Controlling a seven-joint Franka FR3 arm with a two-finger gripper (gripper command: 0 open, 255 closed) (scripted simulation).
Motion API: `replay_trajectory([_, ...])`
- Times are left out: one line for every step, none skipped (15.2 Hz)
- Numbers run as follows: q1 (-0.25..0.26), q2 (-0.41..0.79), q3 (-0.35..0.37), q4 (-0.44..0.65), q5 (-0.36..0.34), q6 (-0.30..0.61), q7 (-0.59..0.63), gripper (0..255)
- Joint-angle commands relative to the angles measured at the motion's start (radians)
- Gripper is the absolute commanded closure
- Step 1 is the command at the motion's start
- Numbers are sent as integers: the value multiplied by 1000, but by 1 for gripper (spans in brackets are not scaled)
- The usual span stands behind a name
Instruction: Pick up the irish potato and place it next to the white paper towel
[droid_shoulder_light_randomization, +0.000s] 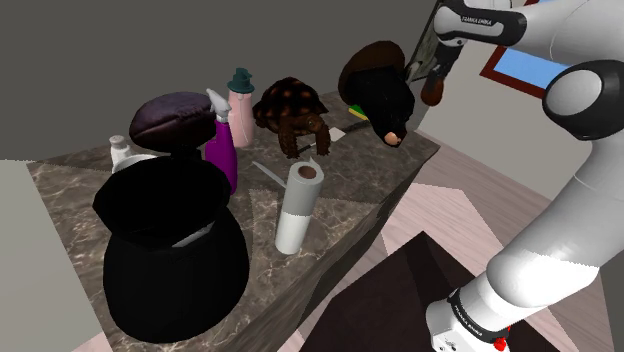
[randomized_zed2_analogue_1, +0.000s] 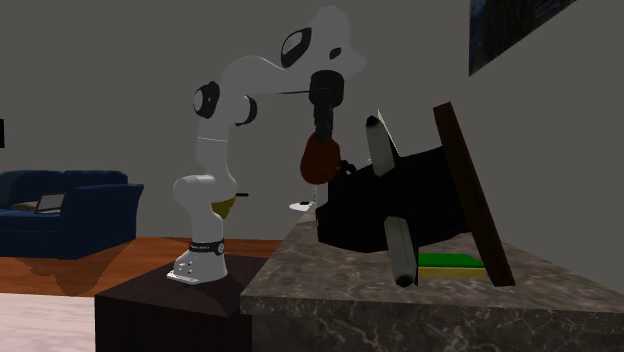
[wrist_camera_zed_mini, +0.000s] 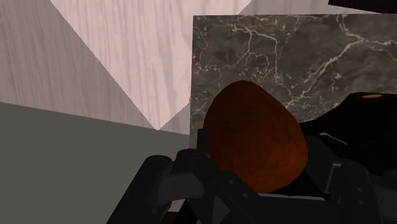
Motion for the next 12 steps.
replay_trajectory([0, 7, 0, 36, 3, -28, -8, 255])
replay_trajectory([-1, 11, 0, 55, 5, -42, -12, 255])
replay_trajectory([-1, 15, 0, 74, 6, -57, -16, 255])
replay_trajectory([-2, 20, 0, 94, 8, -71, -20, 255])
replay_trajectory([-2, 25, -1, 114, 9, -86, -24, 255])
replay_trajectory([-3, 31, -1, 135, 11, -101, -29, 255])
replay_trajectory([-3, 36, -1, 156, 13, -117, -33, 255])
replay_trajectory([-4, 43, -1, 179, 15, -132, -37, 255])
replay_trajectory([-5, 49, -2, 202, 16, -148, -42, 255])
replay_trajectory([-6, 57, -2, 226, 18, -164, -47, 255])
replay_trajectory([-7, 65, -2, 251, 20, -181, -52, 255])
replay_trajectory([-8, 73, -3, 277, 22, -197, -57, 255])
